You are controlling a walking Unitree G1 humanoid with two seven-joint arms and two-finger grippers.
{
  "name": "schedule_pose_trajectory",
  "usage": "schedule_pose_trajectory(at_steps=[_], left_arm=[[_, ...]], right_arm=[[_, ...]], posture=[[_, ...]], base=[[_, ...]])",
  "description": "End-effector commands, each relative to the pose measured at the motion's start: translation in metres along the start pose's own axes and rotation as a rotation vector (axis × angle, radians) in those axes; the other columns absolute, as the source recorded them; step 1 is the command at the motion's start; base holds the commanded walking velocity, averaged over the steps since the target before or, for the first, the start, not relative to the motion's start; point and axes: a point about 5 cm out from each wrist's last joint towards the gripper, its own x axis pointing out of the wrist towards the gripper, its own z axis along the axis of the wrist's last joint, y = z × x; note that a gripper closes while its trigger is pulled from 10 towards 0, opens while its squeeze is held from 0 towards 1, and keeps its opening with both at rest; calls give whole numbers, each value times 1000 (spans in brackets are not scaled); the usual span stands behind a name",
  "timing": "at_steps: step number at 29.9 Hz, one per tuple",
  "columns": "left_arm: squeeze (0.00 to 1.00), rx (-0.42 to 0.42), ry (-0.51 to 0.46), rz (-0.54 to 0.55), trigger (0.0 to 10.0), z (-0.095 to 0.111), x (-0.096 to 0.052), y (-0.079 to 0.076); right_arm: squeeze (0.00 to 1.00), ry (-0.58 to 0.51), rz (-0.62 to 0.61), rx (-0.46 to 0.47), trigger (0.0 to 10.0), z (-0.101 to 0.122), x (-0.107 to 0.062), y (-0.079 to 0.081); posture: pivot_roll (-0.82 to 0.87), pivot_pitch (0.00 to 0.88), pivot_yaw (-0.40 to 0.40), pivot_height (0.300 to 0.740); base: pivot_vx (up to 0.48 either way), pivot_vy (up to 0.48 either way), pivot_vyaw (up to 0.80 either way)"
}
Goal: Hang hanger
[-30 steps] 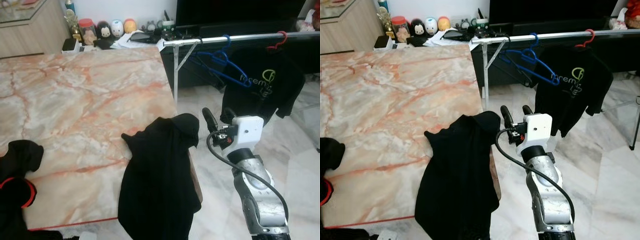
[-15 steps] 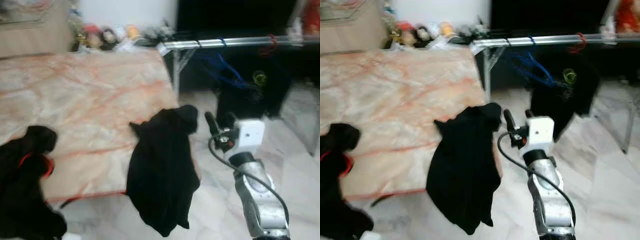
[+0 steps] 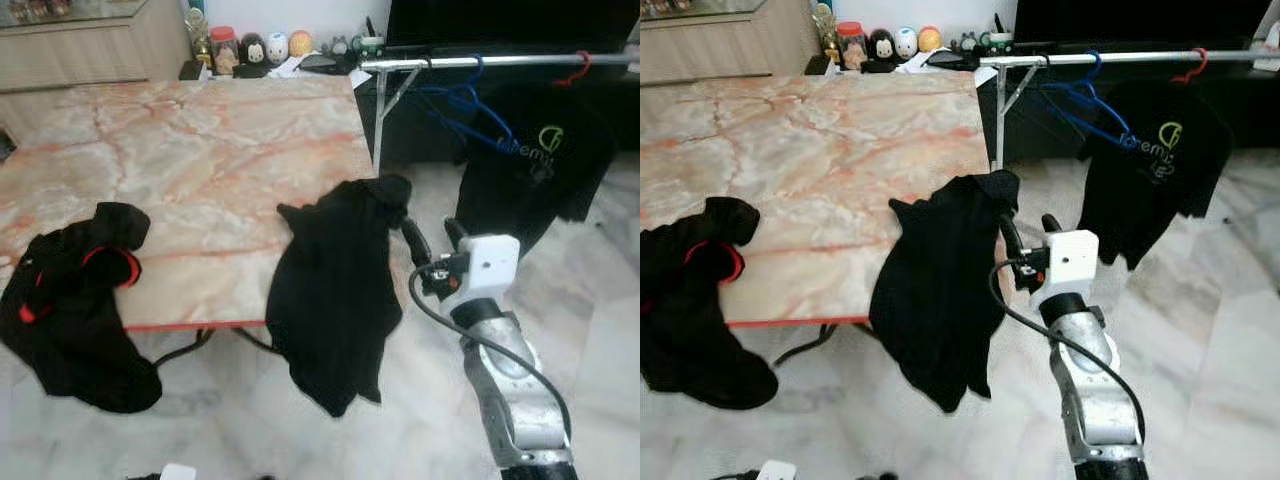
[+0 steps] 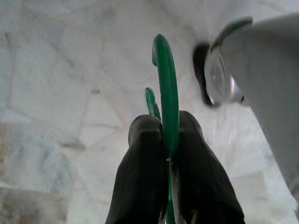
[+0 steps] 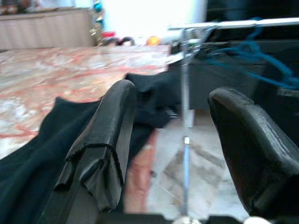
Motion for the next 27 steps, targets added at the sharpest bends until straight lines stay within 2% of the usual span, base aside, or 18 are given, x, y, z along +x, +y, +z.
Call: schedule_pose_trajectory(at_steps=[1,12,14,18,20,22,26,27], left_arm=[[0,18,16,-28,10000,-2,0,-6],[0,24,2,0,10000,9,1,11],[0,14,-2,14,10000,9,-1,24],[0,8,0,20,10000,6,-2,31],[0,5,7,25,10000,1,-4,37],[0,4,8,25,10000,0,-4,38],[0,3,13,24,10000,-3,-4,34],[0,3,13,24,10000,-3,-4,34]], right_arm=[[0,-6,7,4,10000,1,1,4],[0,30,-26,5,10000,-10,-1,-1],[0,100,-102,25,10000,-29,-5,-15],[0,168,-133,15,10000,-45,-9,-22],[0,265,-161,5,10000,-69,-16,-31],[0,282,-167,3,10000,-74,-18,-32],[0,466,-273,36,10000,-118,-37,-49],[0,466,-273,36,10000,-118,-37,-49]], posture=[[-77,65,13,740],[-77,70,13,740],[-77,71,11,740],[-77,71,11,740],[-79,71,10,740],[-79,71,10,740],[-79,71,8,740],[-79,71,8,740]], base=[[-251,0,0],[-45,0,0],[0,0,0],[0,0,0],[0,0,0],[0,0,0],[0,0,0],[0,0,0]])
